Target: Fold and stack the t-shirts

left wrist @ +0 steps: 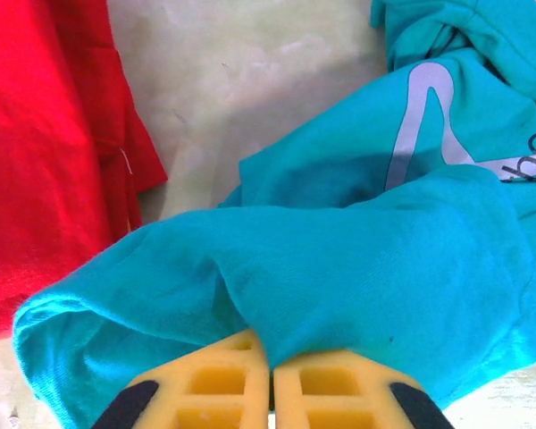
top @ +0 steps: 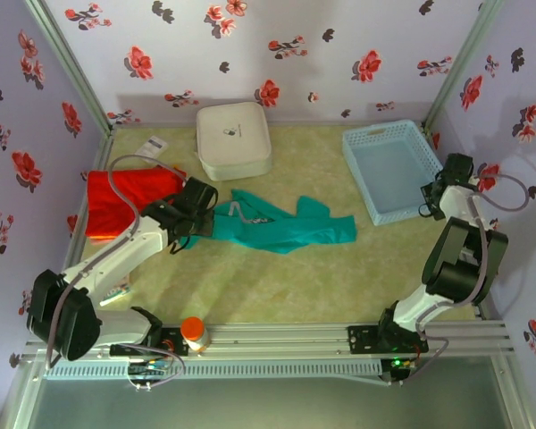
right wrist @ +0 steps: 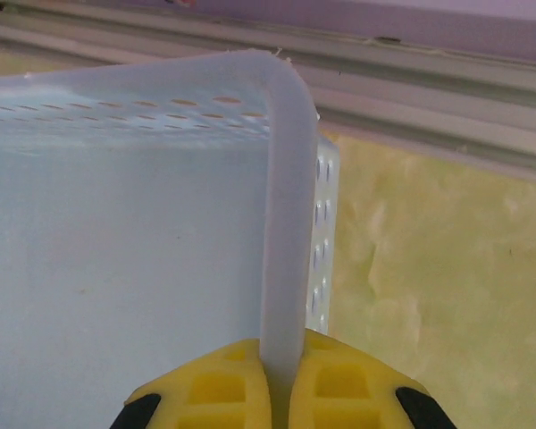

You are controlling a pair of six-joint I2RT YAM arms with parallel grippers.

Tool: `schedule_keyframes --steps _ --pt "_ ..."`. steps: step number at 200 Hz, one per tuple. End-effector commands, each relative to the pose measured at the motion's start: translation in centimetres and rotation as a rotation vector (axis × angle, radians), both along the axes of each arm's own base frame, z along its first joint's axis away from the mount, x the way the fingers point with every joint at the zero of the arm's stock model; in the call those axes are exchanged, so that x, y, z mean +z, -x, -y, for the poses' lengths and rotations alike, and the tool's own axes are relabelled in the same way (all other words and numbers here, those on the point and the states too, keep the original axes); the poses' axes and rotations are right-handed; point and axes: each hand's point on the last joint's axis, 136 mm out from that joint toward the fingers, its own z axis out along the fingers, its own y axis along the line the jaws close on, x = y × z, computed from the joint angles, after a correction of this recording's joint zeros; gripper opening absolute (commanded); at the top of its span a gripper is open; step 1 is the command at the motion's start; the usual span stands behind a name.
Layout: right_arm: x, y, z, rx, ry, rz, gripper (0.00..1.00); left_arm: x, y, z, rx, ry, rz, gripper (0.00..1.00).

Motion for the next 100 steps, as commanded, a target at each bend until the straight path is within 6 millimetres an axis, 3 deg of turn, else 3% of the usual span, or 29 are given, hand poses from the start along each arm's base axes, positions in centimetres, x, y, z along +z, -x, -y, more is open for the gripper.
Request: schedule_keyframes --steps 1,13,38,46,54,79,100 --pt "0.4 -0.7 1.3 0.007 0.033 -0.013 0.11 -0.9 0.1 0.0 0.007 0.005 -0.031 0.18" --pt "0.6 -0.9 1.1 0.029 0.029 -0.003 0.38 -1.0 0.2 -0.1 0.011 -0.004 -0.045 0.26" --pt "1.4 -0.7 -0.1 0.070 0.019 0.065 0.77 -0.3 0.2 -0.8 0.030 0.001 -0.054 0.48" --pt "1.7 -0.6 -0.7 0.092 0.011 0.080 0.82 -0.1 0.2 -1.1 0.040 0.006 -0.055 0.60" --pt "2.0 -0.4 -1.6 0.119 0.007 0.088 0.87 0.1 0.1 -1.5 0.050 0.013 -0.059 0.64" --pt "3.1 0.4 -5.4 0.257 0.022 0.086 0.97 0.0 0.7 -2.3 0.082 0.046 -0.102 0.69" --pt "3.9 1.4 -9.1 0.388 0.039 0.076 0.99 -1.1 2.1 -2.4 0.101 0.082 -0.141 0.70"
